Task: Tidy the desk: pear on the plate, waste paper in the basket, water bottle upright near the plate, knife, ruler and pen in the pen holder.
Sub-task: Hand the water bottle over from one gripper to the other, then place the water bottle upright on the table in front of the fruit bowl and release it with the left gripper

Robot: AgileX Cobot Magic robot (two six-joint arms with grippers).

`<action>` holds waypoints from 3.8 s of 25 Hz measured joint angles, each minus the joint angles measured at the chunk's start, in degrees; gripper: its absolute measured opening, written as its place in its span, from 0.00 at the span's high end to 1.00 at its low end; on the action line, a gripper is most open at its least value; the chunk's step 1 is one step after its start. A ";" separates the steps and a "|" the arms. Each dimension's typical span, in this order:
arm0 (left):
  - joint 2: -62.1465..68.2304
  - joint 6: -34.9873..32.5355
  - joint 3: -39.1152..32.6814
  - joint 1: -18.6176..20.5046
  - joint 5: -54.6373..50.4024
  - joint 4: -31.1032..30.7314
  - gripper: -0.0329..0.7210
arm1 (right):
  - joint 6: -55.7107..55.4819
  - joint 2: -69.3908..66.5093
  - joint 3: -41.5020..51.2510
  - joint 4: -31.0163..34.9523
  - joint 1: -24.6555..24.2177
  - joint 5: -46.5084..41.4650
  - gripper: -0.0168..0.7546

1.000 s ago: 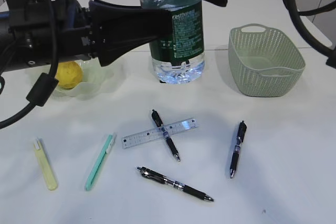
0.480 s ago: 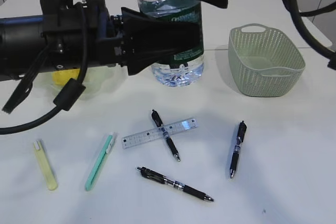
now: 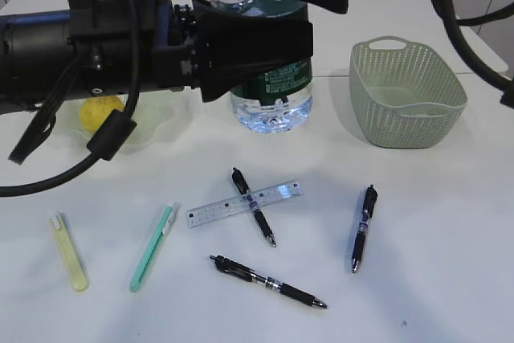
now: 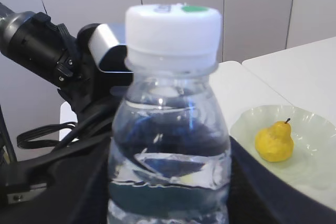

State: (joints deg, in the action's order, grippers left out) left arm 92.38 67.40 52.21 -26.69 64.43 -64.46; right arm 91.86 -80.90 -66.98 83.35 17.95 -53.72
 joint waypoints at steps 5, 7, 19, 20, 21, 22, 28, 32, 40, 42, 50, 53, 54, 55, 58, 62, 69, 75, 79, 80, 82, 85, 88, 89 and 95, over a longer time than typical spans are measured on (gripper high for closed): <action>0.00 -0.30 0.36 0.00 0.00 -0.79 0.36 | -0.23 0.00 0.00 -0.19 0.00 0.35 0.45; 0.00 -0.43 0.36 0.11 0.00 -0.79 0.37 | -0.34 0.00 0.00 -0.19 0.00 0.48 0.44; 0.74 -0.08 0.26 6.47 -3.41 -2.89 0.41 | -0.24 0.33 -0.22 1.80 0.12 3.93 0.25; 0.74 0.00 0.18 7.01 -3.41 -2.89 0.41 | -0.24 0.33 -0.22 1.80 0.12 4.07 0.24; 0.74 0.00 0.18 7.61 -3.41 -2.89 0.41 | -0.89 0.33 -0.22 1.47 0.12 4.28 0.24; 0.74 0.00 0.18 8.03 -3.30 -2.89 0.41 | -1.94 0.33 -0.22 0.75 0.12 4.40 0.24; 0.74 0.05 0.13 12.55 -2.86 -6.01 0.41 | -19.54 0.33 -0.22 -19.95 0.12 4.37 0.24; 0.74 0.05 0.13 15.27 -3.24 -8.40 0.41 | -40.98 0.33 -0.22 -41.98 0.12 3.63 0.24; 0.74 -2.08 0.05 17.89 -6.71 -9.01 0.41 | -80.08 0.33 -0.22 -79.97 0.12 -4.06 0.24; 0.74 -2.33 0.05 17.89 -8.40 -9.01 0.41 | -83.43 0.33 -0.22 -86.04 0.12 -6.55 0.24; 0.99 -8.42 0.05 18.01 -9.92 -5.42 0.41 | -86.31 0.42 -0.22 -91.17 0.12 -7.48 0.24; 2.57 -15.09 0.05 18.01 -9.59 -0.33 0.41 | -86.41 0.42 -0.22 -91.31 0.12 -7.36 0.24; 3.43 -16.73 0.05 18.01 -9.17 1.17 0.41 | -86.41 0.42 -0.22 -91.31 0.12 -7.29 0.24; 4.44 -17.94 0.05 18.01 -8.77 2.19 0.41 | -86.41 0.42 -0.22 -91.40 0.12 -7.14 0.24; 7.54 -22.08 0.05 18.01 -6.67 4.08 0.41 | -86.41 0.42 -0.22 -91.43 0.12 -6.46 0.24; 11.44 -25.75 0.05 18.01 -3.30 7.67 0.41 | -86.41 0.42 -0.22 -91.53 0.12 -6.30 0.24; 17.45 -33.39 0.05 18.01 -1.50 15.00 0.41 | -86.41 0.42 -0.22 -91.53 0.12 -5.87 0.24; 23.25 -37.74 0.05 18.09 -1.36 18.02 0.41 | -86.41 0.42 -0.22 -91.53 0.12 -5.75 0.24; 27.19 -41.72 0.05 17.63 -1.47 21.65 0.41 | -86.41 0.42 -0.22 -91.53 0.12 -5.73 0.24; 28.01 -42.60 0.05 17.25 -1.47 22.61 0.41 | -86.41 0.42 -0.22 -91.53 0.12 -5.73 0.24; 29.32 -44.82 0.05 16.74 -1.55 23.34 0.41 | -86.41 0.42 -0.22 -91.53 0.12 -5.73 0.24; 31.22 -46.91 0.29 15.73 -1.59 24.91 0.41 | -86.41 0.42 -0.22 -91.53 0.12 -5.63 0.24; 33.03 -48.21 0.65 15.41 -1.68 26.74 0.41 | -86.41 0.42 -0.22 -91.53 0.12 -5.63 0.24; 33.42 -48.67 0.97 15.41 -1.68 27.13 0.41 | -86.41 0.42 -0.22 -91.53 0.12 -5.63 0.24; 36.79 -49.67 4.12 15.41 -1.71 28.45 0.41 | -86.51 0.42 -0.22 -91.53 0.12 -5.63 0.24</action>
State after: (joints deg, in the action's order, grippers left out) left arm 129.17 17.73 56.32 -11.27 62.72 -36.01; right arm 5.35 -80.48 -67.20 -8.17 18.08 -59.35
